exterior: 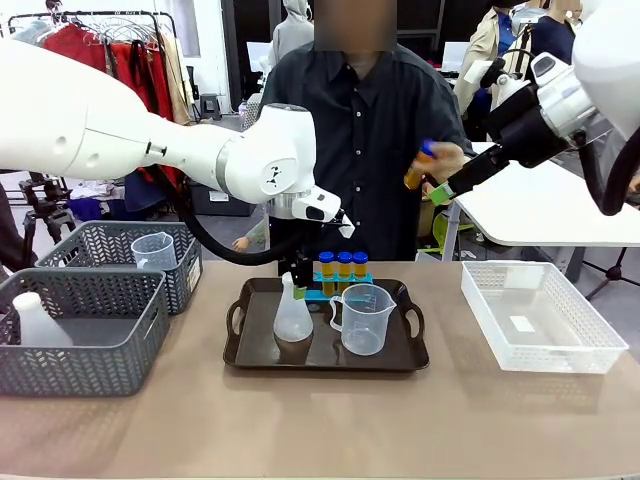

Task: Prepare the laboratory tools.
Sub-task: Pick up one Small flask and place it on the Handle tray.

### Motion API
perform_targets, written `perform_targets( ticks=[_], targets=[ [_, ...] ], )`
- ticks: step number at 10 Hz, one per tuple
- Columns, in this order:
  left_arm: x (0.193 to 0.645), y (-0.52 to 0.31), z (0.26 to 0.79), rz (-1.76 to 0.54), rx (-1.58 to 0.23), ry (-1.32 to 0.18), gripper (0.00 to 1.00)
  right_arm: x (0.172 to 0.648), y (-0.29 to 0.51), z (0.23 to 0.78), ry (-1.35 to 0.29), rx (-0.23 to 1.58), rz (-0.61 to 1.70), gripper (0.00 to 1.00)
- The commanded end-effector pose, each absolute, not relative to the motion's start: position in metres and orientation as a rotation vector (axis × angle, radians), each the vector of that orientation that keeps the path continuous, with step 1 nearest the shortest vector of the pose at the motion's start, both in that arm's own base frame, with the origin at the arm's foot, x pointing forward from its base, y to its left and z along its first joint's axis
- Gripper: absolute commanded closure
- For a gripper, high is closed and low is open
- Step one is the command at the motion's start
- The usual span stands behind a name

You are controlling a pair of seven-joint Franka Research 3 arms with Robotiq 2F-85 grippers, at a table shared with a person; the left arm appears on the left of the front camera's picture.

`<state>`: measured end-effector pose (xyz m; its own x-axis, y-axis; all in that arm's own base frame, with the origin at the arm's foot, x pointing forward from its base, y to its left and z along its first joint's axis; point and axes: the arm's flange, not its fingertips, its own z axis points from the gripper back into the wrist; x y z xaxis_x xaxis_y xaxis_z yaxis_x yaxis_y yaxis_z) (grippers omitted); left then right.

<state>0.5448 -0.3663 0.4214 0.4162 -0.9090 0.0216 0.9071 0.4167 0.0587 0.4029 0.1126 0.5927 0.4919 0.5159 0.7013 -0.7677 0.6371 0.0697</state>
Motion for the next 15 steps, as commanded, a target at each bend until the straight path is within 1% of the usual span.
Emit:
perform_targets(
  ticks=[1,8,9,14,15],
  targets=[
    [0.538,-0.355,0.427,-1.113,0.050,-0.070,0.00,0.403,0.113,0.594,-0.699,0.413,0.804,0.00],
    [0.526,-0.347,0.441,-1.093,0.056,-0.076,0.00,0.403,0.113,0.594,-0.699,0.413,0.804,0.00],
    [0.540,-0.356,0.438,-1.123,0.053,-0.072,0.00,0.403,0.113,0.594,-0.699,0.413,0.804,0.00],
    [0.539,-0.358,0.436,-1.120,0.051,-0.069,0.00,0.403,0.113,0.594,-0.699,0.413,0.804,0.00],
    [0.528,-0.344,0.442,-1.207,0.005,-0.060,0.00,0.403,0.113,0.594,-0.699,0.413,0.804,0.00]
  ],
)
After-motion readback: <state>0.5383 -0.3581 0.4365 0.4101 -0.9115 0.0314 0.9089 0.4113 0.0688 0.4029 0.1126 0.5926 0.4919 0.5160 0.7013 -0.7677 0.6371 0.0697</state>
